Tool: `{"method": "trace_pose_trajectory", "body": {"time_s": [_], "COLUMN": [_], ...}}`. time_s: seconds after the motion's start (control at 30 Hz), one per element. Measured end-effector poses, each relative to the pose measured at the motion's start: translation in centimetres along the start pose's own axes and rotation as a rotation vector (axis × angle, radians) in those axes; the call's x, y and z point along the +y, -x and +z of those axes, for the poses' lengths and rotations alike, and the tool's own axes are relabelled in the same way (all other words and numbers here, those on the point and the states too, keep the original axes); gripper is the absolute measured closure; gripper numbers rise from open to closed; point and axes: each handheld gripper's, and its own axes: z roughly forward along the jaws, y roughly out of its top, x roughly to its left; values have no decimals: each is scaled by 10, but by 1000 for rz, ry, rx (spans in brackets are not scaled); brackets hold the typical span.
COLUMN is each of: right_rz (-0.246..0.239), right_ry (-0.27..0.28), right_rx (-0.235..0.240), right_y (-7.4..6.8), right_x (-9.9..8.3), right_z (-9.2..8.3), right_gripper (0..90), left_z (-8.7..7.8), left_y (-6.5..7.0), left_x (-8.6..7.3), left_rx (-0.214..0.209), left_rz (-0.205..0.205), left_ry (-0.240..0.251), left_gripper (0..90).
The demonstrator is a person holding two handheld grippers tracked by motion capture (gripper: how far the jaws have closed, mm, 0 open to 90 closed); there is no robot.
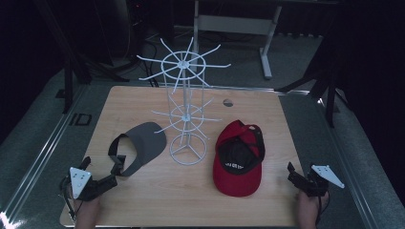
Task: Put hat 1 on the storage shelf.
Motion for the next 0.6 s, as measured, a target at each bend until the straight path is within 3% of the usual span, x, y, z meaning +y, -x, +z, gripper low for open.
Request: {"method": "trace_pose_trajectory", "body": {"time_s": [0.13, 0.33, 0.43, 0.53, 0.6], "right_rz": [-3, -24, -12, -35, -44], "right_ry": [-2, -13, -17, -24, -43], "right_rx": [20, 47, 75, 90, 116], "right_y": [0, -4, -6, -10, -13], "right_x": [0, 0, 3, 10, 17], "right_z": [0, -1, -4, -4, -3], "right_gripper": [134, 135, 135, 134, 134], "left_z": [0, 1, 2, 2, 1], "left_y": [2, 6, 7, 7, 6], "left_x": [0, 1, 2, 3, 4], "left_rx": [23, 25, 16, -3, -34], "left_rz": [14, 5, -25, -59, -114], "left_ry": [-1, -16, -30, -68, -78], "left_gripper": [22, 23, 23, 28, 65]}}
